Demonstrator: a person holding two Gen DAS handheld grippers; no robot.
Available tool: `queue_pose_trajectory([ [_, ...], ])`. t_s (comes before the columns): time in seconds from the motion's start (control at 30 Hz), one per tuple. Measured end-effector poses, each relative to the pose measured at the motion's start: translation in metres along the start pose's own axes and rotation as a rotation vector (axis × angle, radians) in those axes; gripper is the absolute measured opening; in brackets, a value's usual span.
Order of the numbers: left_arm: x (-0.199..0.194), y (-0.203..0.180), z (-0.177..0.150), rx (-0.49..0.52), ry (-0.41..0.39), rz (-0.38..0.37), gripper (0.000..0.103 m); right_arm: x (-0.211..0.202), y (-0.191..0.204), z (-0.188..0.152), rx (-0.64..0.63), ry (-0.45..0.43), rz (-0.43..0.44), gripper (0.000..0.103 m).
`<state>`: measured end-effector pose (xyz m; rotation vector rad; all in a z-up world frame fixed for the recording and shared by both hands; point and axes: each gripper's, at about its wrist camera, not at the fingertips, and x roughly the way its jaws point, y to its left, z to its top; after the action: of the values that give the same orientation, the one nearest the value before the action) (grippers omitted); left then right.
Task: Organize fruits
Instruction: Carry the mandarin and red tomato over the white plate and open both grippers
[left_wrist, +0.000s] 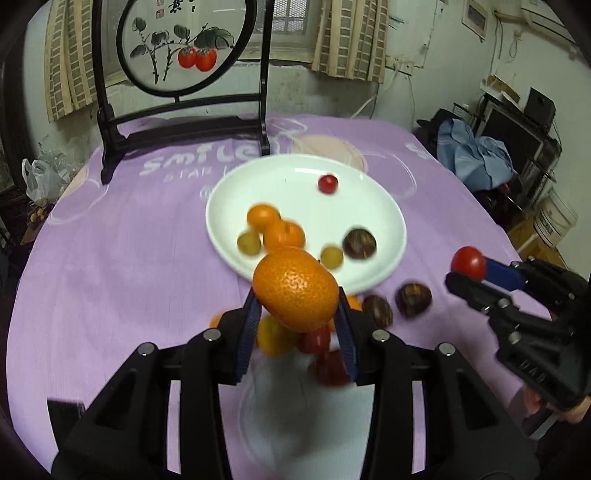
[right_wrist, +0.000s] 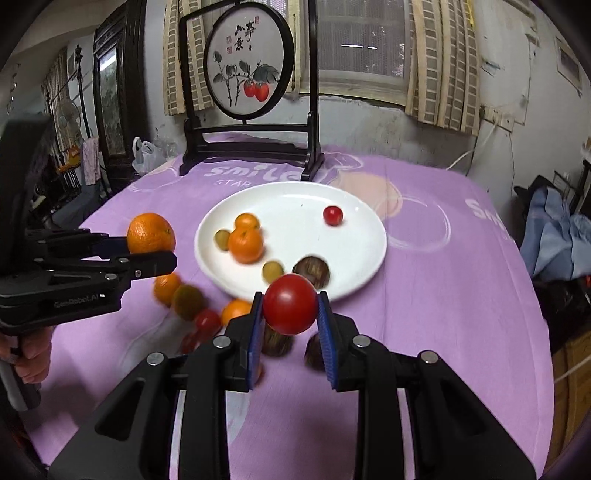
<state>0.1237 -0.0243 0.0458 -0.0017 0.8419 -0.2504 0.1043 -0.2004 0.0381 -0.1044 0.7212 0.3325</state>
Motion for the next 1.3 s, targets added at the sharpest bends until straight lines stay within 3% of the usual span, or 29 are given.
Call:
queue_pose_trajectory([
  [0.23, 0.057, 0.004, 0.040, -0.030, 0.033, 0.044, 0.040, 0.065, -0.009, 0.026, -0.010, 0.058, -0.026, 0.028],
  [0.5, 0.104, 0.010, 0.052, -0.037, 0.082, 0.080, 0.041, 0.118, -0.016, 0.034, -0.006, 0.107, -0.026, 0.028],
  [0.57, 0.106, 0.010, 0.055, -0.043, 0.064, 0.080, 0.043, 0.125, -0.017, 0.036, -0.007, 0.112, -0.029, 0.036],
  [0.63, 0.107, 0.011, 0.059, -0.054, 0.061, 0.071, 0.058, 0.132, -0.019, 0.037, -0.001, 0.120, -0.017, 0.037],
  [0.67, 0.106, 0.011, 0.060, -0.057, 0.053, 0.071, 0.059, 0.134, -0.019, 0.037, 0.005, 0.124, -0.009, 0.037],
  [0.83, 0.087, 0.009, 0.060, -0.043, 0.007, 0.067, 0.067, 0.121, -0.020, 0.035, 0.021, 0.110, -0.006, 0.037],
  [1.3, 0.037, 0.021, 0.011, -0.053, 0.005, 0.066, 0.067, 0.046, -0.033, -0.012, 0.078, 0.101, 0.003, 0.040],
])
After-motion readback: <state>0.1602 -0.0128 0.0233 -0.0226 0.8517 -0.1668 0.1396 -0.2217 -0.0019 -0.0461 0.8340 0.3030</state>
